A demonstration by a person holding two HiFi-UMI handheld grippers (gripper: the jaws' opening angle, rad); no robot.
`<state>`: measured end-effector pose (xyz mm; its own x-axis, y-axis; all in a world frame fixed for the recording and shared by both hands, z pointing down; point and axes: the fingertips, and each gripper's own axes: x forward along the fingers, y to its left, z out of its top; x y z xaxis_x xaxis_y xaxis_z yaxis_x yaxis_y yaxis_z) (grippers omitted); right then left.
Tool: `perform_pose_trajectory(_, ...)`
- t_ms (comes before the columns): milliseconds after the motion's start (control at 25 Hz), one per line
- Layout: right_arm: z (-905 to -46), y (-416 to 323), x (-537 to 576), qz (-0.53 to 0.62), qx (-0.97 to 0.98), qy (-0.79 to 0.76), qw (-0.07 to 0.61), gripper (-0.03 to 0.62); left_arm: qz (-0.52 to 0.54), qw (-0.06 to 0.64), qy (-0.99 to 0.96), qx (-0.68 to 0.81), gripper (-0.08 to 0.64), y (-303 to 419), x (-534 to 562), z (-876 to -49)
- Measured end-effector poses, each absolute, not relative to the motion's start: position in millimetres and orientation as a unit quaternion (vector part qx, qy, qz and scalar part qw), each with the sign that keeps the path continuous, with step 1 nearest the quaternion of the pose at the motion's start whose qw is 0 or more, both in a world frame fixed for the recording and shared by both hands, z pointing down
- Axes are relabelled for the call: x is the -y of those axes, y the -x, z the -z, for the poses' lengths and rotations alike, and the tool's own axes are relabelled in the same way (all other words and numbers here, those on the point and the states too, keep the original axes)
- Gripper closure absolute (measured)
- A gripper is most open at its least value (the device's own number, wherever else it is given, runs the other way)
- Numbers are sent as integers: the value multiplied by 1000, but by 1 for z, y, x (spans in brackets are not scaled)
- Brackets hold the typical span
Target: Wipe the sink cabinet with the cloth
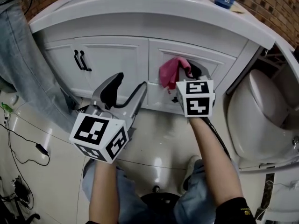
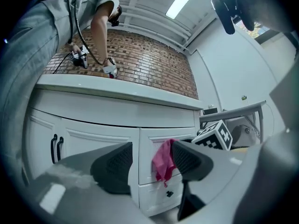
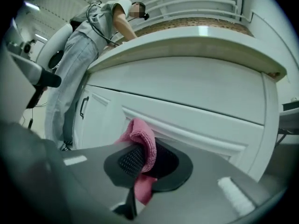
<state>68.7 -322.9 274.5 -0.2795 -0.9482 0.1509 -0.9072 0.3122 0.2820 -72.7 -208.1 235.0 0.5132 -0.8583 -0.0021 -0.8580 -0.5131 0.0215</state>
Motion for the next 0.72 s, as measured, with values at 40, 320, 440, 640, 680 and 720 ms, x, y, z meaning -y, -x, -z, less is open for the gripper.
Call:
perform_pose_trajectory(40, -273, -78, 320, 69, 797, -582, 146, 566, 5, 9, -872, 490, 288, 68, 209, -236)
perform_pose_trajectory(320, -265, -131, 299, 136, 758, -612, 180, 566, 3, 8, -881, 473, 287, 43, 213, -239)
perform_pose_trajectory(440, -264, -174, 297, 117, 724, -658, 170, 566, 3, 8, -883, 469, 287, 37, 215, -239)
perform_pose_trajectory(640, -265, -224, 292, 89, 687, -703, 160, 566, 5, 9, -884, 467, 288, 34, 216, -239)
perform_pose_trajectory(680, -265, -228, 292, 88, 681, -709, 160, 566, 6, 9, -884, 467, 287, 34, 217, -239)
perform_pose_trajectory(720, -265, -231, 291, 87, 677, -714, 157, 566, 6, 9, -884, 467, 287, 34, 217, -239)
